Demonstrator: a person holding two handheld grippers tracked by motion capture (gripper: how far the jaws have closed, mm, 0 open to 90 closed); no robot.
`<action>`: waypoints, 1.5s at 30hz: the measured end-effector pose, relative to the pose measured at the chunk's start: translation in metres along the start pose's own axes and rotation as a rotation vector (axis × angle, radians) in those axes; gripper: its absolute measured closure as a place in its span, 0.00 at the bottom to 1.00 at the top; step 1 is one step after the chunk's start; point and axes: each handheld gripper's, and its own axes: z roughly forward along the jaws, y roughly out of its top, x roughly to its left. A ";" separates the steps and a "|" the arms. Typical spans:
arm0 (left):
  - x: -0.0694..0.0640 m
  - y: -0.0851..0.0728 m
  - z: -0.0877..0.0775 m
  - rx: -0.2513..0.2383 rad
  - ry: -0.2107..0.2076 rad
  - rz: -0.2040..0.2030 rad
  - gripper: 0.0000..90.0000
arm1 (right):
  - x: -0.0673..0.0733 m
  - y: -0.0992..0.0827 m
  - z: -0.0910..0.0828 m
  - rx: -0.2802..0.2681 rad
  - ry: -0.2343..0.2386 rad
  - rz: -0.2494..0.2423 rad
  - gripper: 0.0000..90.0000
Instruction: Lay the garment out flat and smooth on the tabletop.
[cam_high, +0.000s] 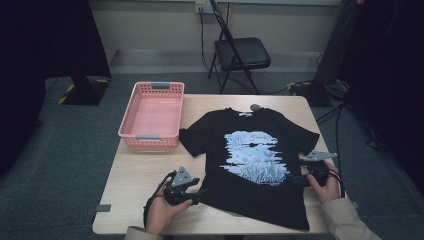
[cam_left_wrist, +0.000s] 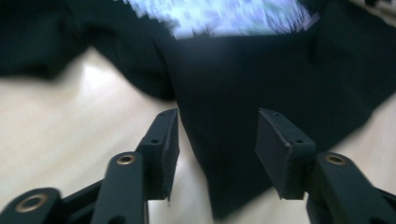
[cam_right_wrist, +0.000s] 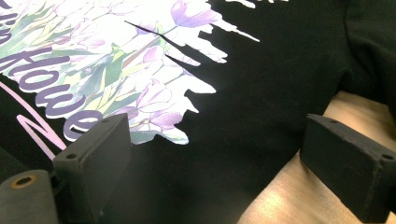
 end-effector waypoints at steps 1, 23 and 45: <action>0.002 0.003 0.004 0.000 0.008 0.003 0.57 | 0.000 0.000 0.000 0.000 0.000 0.000 0.09; -0.007 -0.010 0.010 0.119 -0.056 0.018 0.99 | 0.000 0.000 0.000 0.000 0.000 0.000 0.09; 0.002 0.009 0.023 0.049 0.008 -0.019 0.93 | 0.000 0.000 0.000 0.000 0.000 0.000 0.09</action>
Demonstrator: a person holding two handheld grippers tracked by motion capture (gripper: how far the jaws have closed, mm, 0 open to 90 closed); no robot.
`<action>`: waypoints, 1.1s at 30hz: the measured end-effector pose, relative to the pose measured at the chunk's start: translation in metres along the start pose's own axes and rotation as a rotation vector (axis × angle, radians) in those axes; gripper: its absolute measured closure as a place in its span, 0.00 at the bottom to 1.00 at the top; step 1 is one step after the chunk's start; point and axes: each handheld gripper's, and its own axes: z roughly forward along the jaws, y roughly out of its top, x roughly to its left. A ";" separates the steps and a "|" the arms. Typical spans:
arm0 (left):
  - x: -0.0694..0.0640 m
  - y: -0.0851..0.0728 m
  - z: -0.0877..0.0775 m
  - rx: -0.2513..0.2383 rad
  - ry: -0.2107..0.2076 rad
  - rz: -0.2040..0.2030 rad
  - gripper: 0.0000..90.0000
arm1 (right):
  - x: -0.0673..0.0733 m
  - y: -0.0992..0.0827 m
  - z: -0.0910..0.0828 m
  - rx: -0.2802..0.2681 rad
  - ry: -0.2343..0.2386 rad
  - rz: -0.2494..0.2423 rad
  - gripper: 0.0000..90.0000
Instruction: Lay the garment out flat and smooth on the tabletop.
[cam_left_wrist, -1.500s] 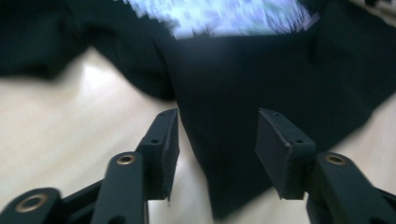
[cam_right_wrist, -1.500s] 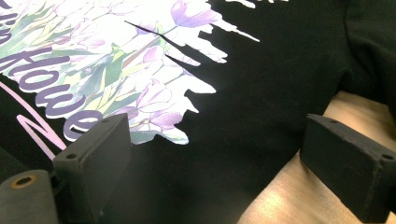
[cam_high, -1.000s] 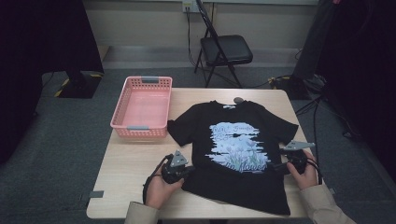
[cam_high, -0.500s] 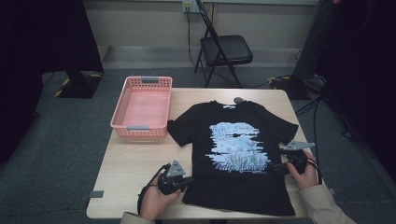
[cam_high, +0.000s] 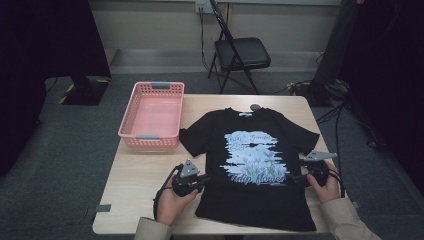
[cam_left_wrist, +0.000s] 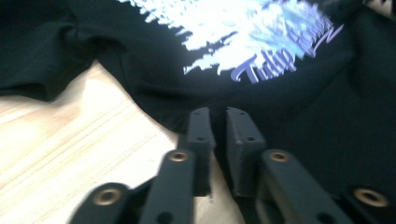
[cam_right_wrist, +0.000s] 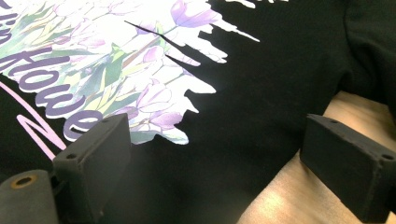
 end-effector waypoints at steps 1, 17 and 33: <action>-0.001 0.000 0.001 0.014 -0.004 0.008 0.95 | 0.000 0.000 0.000 0.000 0.000 0.000 0.09; -0.012 -0.014 -0.004 0.075 -0.012 0.067 0.95 | 0.000 0.000 0.000 0.000 0.000 0.000 0.09; 0.004 0.007 0.005 -0.106 -0.044 0.041 0.19 | 0.000 0.000 0.000 0.000 0.001 -0.001 0.09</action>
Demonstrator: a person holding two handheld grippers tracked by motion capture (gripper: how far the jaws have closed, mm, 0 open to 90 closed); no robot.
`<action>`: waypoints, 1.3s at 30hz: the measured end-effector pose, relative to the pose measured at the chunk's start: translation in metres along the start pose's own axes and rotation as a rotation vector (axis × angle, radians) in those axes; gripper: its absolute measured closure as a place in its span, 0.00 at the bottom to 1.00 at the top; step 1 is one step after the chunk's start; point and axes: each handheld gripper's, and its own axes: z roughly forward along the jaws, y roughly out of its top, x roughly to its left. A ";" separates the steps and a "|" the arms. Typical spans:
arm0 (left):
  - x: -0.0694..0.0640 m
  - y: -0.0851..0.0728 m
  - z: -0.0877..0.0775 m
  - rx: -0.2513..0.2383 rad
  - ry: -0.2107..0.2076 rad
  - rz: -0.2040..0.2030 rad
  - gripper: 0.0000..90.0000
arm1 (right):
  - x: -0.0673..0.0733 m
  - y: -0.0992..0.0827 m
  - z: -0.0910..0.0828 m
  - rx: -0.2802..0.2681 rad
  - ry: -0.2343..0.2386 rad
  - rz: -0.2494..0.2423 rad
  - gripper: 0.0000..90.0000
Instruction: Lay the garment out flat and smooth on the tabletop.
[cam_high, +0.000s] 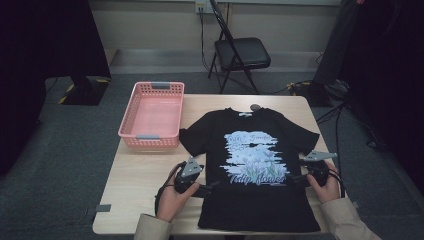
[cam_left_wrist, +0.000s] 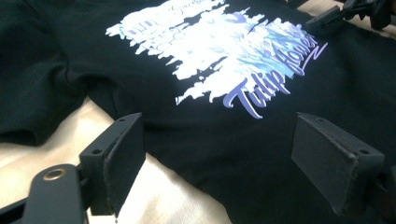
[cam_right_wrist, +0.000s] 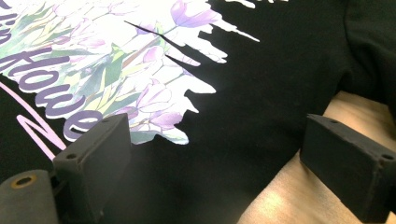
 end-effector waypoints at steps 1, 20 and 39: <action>0.001 0.001 0.000 0.000 0.003 0.004 0.18 | 0.000 0.000 0.000 0.000 0.000 0.000 0.09; 0.007 0.000 0.001 0.014 -0.015 0.013 0.18 | 0.000 0.000 0.000 0.000 0.001 -0.001 0.09; 0.016 -0.004 -0.006 0.020 -0.017 0.012 0.18 | 0.000 0.000 0.000 0.000 0.002 -0.002 0.09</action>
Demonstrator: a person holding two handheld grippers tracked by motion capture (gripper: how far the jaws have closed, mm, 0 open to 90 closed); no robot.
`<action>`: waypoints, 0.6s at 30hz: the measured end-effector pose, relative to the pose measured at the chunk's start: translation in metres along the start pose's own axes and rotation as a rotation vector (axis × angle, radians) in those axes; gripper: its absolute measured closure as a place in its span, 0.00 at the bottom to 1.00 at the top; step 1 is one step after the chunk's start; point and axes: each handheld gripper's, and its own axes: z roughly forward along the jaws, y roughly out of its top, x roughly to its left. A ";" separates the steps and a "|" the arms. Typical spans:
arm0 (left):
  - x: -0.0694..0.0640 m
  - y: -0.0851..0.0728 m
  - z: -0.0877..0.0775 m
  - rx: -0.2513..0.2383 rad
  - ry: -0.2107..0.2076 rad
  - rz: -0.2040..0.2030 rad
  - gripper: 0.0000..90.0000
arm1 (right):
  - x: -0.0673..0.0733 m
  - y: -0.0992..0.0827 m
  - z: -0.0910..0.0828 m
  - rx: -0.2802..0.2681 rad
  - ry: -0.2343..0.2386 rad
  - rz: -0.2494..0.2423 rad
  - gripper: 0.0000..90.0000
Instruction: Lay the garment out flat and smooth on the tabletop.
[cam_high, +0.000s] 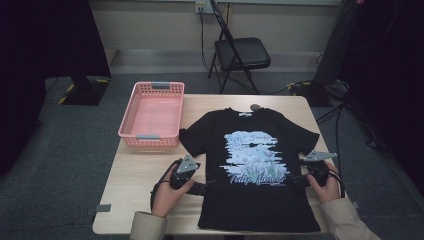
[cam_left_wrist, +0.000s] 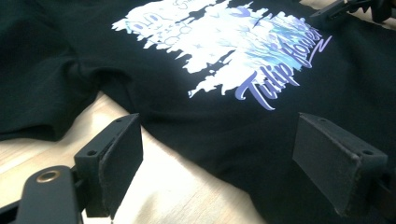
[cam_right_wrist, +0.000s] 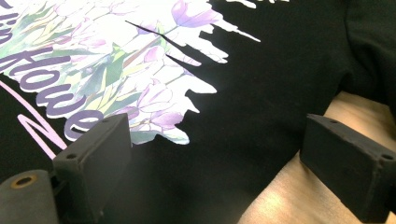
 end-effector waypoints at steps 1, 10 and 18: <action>0.001 0.000 -0.001 -0.001 0.000 0.001 0.18 | 0.000 0.000 0.000 0.000 0.000 0.000 0.09; 0.007 -0.001 -0.008 -0.013 0.013 0.006 0.18 | 0.000 0.000 0.000 0.000 0.000 0.000 0.09; 0.012 -0.003 -0.014 -0.014 0.021 0.003 0.18 | 0.000 0.000 0.000 0.000 0.000 -0.001 0.09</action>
